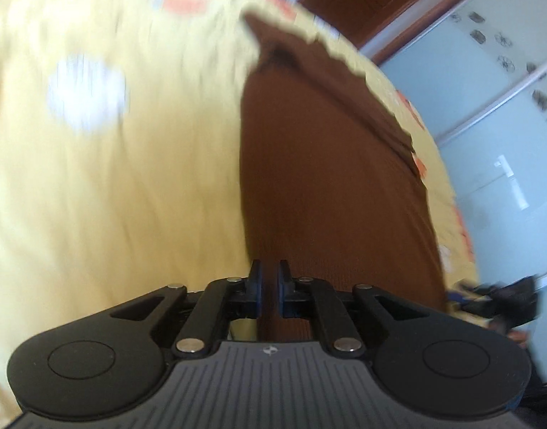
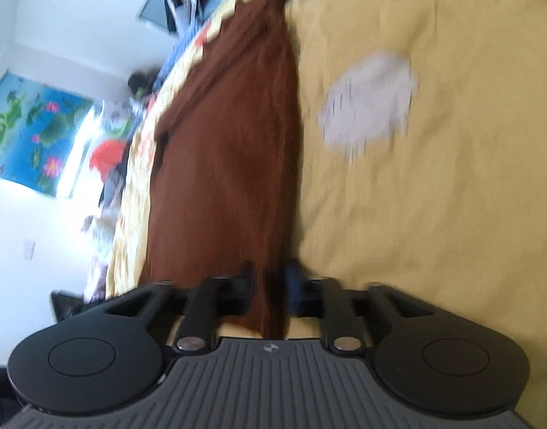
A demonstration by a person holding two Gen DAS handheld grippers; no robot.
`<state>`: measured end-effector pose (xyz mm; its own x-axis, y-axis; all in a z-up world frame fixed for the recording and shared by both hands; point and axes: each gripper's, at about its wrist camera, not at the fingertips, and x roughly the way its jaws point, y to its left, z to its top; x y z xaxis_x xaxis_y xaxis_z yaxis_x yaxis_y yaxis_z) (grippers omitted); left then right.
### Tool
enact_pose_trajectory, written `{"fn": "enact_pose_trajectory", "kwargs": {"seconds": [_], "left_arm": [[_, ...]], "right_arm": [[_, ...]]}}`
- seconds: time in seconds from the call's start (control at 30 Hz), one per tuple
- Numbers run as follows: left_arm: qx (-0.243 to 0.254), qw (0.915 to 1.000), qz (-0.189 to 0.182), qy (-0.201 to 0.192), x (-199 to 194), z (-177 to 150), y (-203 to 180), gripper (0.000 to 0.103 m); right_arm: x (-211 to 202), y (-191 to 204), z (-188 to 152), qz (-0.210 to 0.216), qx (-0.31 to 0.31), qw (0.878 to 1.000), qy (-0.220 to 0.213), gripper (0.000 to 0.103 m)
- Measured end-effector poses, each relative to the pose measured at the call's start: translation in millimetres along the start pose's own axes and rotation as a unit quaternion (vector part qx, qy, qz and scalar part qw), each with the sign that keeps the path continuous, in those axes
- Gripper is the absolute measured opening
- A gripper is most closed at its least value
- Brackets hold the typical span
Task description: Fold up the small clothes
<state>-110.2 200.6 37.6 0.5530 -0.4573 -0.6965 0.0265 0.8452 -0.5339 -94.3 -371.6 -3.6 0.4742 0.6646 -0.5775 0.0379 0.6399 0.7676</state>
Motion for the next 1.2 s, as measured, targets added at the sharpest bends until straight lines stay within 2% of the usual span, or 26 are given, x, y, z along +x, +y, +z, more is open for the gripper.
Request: {"fn": "enact_pose_trajectory", "kwargs": {"seconds": [0.03,0.1,0.13,0.2,0.27,0.33,0.37,0.4,0.47,0.5,0.53,0.57,0.6,0.63,0.67,0.7,0.73,0.77,0.8,0.83,0.9,0.97,1.07,1.1,1.13,1.2], "left_arm": [[0.022,0.9992,0.018,-0.027,-2,11,-12,0.016],[0.08,0.9925,0.045,-0.08,10,28,-44,0.032],[0.109,0.9871,0.055,-0.103,23,34,-63,0.043],[0.149,0.9768,0.074,-0.134,61,42,-92,0.047],[0.171,0.9728,0.099,-0.121,108,49,-111,0.047],[0.171,0.9733,0.118,-0.098,147,51,-116,0.047],[0.169,0.973,0.126,-0.093,159,49,-113,0.047],[0.191,0.9645,0.135,-0.123,160,44,-114,0.048],[0.236,0.951,0.147,-0.135,162,33,-112,0.049],[0.236,0.9516,0.142,-0.136,158,30,-108,0.051],[0.229,0.9542,0.136,-0.137,154,30,-103,0.053],[0.225,0.9557,0.13,-0.138,150,28,-100,0.053],[0.219,0.9576,0.124,-0.14,148,28,-98,0.053],[0.213,0.9597,0.116,-0.141,147,30,-97,0.056],[0.211,0.961,0.109,-0.141,146,29,-97,0.062],[0.213,0.9616,0.103,-0.139,148,30,-98,0.067],[0.219,0.9613,0.099,-0.135,149,29,-99,0.074],[0.225,0.9604,0.098,-0.132,149,28,-101,0.079],[0.23,0.9594,0.1,-0.129,153,29,-103,0.081],[0.234,0.9587,0.1,-0.127,155,29,-105,0.084],[0.239,0.9581,0.099,-0.122,156,30,-107,0.088],[0.241,0.9578,0.099,-0.121,158,30,-108,0.088],[0.24,0.9582,0.098,-0.121,157,30,-106,0.089],[0.233,0.9597,0.099,-0.122,154,31,-105,0.089],[0.225,0.9616,0.1,-0.122,150,33,-103,0.089],[0.221,0.9613,0.094,-0.135,138,42,-100,0.089]], "right_arm": [[-4,4,8,-0.005,-0.006,1.0,-0.025,0.066],[-4,18,31,-0.032,-0.037,0.995,-0.086,0.078],[3,27,46,-0.049,-0.057,0.991,-0.111,0.078],[33,48,77,-0.074,-0.096,0.983,-0.14,0.078],[69,62,103,-0.077,-0.116,0.978,-0.155,0.078],[106,74,122,-0.089,-0.143,0.975,-0.148,0.078],[122,79,129,-0.104,-0.152,0.972,-0.143,0.078],[134,81,134,-0.115,-0.162,0.97,-0.139,0.078],[150,78,135,-0.138,-0.208,0.958,-0.14,0.08],[149,77,131,-0.141,-0.223,0.953,-0.15,0.078],[143,67,132,-0.132,-0.228,0.951,-0.163,0.071],[136,56,136,-0.118,-0.215,0.954,-0.172,0.065],[132,50,142,-0.108,-0.197,0.958,-0.178,0.047],[126,40,148,-0.104,-0.174,0.962,-0.181,0.023],[122,32,154,-0.111,-0.154,0.966,-0.178,0.009],[119,29,158,-0.125,-0.136,0.967,-0.173,0.0],[115,29,160,-0.128,-0.117,0.971,-0.167,0.0],[111,34,160,-0.139,-0.102,0.971,-0.166,0.007],[108,42,157,-0.141,-0.104,0.969,-0.173,0.029],[108,55,152,-0.141,-0.122,0.964,-0.19,0.058],[114,74,146,-0.136,-0.164,0.955,-0.206,0.091],[131,90,148,-0.138,-0.202,0.951,-0.187,0.085],[162,80,159,-0.16,-0.207,0.956,-0.135,0.083],[162,79,157,-0.166,-0.237,0.945,-0.155,0.082],[160,77,159,-0.176,-0.247,0.939,-0.161,0.077],[152,77,168,-0.181,-0.22,0.947,-0.146,0.072]]}}
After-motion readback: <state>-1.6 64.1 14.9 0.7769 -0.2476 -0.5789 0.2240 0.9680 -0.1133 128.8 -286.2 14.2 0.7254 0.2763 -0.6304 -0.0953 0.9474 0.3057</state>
